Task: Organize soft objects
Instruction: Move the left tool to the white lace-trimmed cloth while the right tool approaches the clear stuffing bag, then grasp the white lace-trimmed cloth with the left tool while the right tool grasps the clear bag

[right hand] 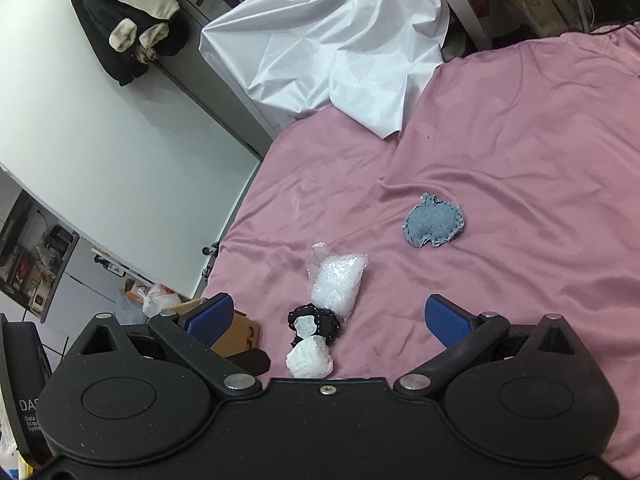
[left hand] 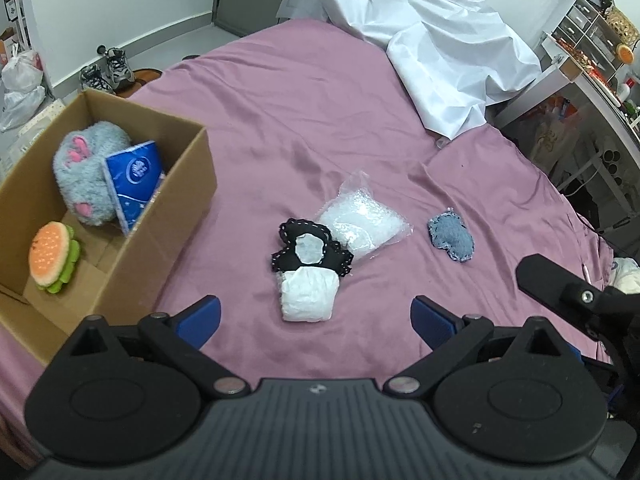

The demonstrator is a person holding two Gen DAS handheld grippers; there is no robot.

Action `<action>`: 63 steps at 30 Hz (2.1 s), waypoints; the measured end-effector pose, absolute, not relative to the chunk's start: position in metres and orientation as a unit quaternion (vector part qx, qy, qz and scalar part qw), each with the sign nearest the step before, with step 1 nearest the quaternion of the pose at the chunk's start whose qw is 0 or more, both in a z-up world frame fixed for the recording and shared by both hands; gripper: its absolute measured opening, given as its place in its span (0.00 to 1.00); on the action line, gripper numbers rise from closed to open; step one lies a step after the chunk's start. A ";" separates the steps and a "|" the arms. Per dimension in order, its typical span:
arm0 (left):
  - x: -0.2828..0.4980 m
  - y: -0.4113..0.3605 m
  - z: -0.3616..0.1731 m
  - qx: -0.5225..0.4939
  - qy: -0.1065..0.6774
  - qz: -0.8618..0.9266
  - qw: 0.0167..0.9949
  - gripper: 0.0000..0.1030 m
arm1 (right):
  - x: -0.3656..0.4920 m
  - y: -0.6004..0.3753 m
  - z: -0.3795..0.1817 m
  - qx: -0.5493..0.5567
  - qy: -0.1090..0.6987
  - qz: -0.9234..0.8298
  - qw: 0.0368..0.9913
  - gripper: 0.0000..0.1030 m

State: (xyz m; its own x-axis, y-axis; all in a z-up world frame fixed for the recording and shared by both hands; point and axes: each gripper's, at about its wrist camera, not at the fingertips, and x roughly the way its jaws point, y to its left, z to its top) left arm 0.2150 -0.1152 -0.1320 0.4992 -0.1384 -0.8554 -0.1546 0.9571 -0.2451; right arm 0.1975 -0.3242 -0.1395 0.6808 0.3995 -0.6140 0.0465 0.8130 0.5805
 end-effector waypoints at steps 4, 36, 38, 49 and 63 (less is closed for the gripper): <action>0.223 -0.118 -0.144 -0.159 0.503 0.007 0.849 0.97 | 0.210 -0.327 -0.148 0.294 0.395 0.101 0.865 1.00; 0.247 -0.088 -0.196 -0.267 0.519 0.075 0.809 0.43 | 0.288 -0.293 -0.204 0.300 0.473 0.150 0.815 0.87; 0.246 -0.084 -0.191 -0.268 0.513 0.078 0.812 0.43 | 0.294 -0.284 -0.208 0.293 0.478 0.155 0.814 0.84; 0.248 -0.071 -0.172 -0.261 0.488 0.098 0.828 0.44 | 0.311 -0.269 -0.224 0.276 0.498 0.127 0.812 0.62; 0.229 -0.054 -0.152 -0.254 0.480 0.093 0.835 0.44 | 0.282 -0.285 -0.205 0.275 0.472 0.083 0.834 0.19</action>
